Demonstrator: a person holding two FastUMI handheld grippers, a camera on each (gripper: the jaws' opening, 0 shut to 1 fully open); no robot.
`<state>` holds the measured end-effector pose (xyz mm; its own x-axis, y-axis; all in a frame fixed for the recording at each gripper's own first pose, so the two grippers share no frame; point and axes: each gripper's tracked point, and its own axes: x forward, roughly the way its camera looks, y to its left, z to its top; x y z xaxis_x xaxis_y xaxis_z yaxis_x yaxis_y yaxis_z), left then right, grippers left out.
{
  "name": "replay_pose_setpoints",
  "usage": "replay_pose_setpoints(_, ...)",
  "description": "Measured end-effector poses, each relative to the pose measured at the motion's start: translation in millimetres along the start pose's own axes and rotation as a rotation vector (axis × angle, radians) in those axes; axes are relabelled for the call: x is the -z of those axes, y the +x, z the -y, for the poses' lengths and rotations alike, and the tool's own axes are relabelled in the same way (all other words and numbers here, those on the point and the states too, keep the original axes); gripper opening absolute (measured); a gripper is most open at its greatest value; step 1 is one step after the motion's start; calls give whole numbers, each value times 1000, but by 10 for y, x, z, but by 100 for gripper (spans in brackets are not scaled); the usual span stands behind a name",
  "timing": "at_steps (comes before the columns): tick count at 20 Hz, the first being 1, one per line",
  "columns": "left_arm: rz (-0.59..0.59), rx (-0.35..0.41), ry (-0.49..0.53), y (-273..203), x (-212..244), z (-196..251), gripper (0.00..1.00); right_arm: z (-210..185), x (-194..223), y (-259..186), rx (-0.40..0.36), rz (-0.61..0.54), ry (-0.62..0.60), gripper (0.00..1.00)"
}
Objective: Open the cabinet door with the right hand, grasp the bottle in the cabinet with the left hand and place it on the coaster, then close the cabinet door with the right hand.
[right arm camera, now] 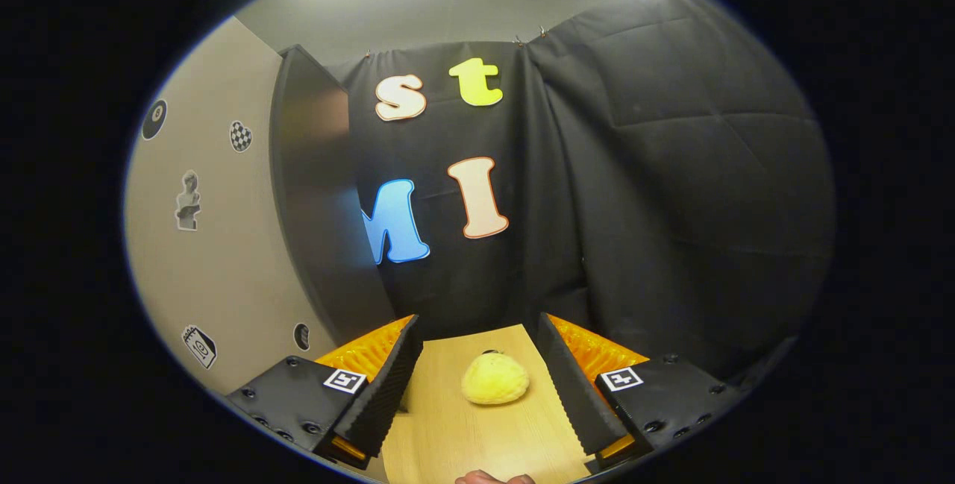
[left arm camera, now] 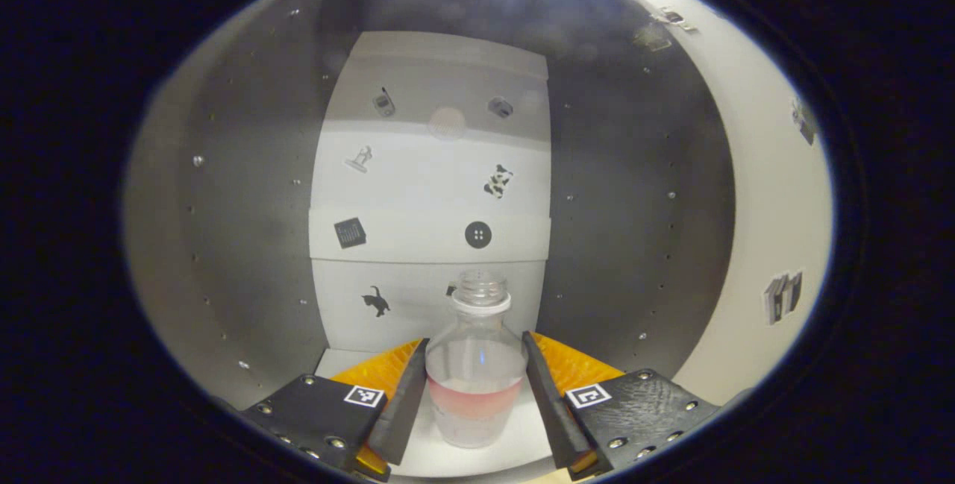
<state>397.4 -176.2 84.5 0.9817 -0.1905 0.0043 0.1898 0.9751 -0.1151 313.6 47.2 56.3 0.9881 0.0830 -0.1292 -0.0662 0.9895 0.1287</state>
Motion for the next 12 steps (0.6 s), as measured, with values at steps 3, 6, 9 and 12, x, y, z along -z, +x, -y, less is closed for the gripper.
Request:
replay_pose_setpoints(3,20,28,-6,-300,-135,49,75,-46,-3,-129,-3,19,8,93)
replay_pose_setpoints(6,40,44,0,-799,-225,27,73,-87,84,-311,2,19,8,98)
replay_pose_setpoints(9,55,22,11,-1385,-237,-84,72,-109,154,-474,3,-5,-7,98)
replay_pose_setpoints(12,54,-35,25,-1912,-165,-287,73,-207,135,-598,-13,7,-2,98)
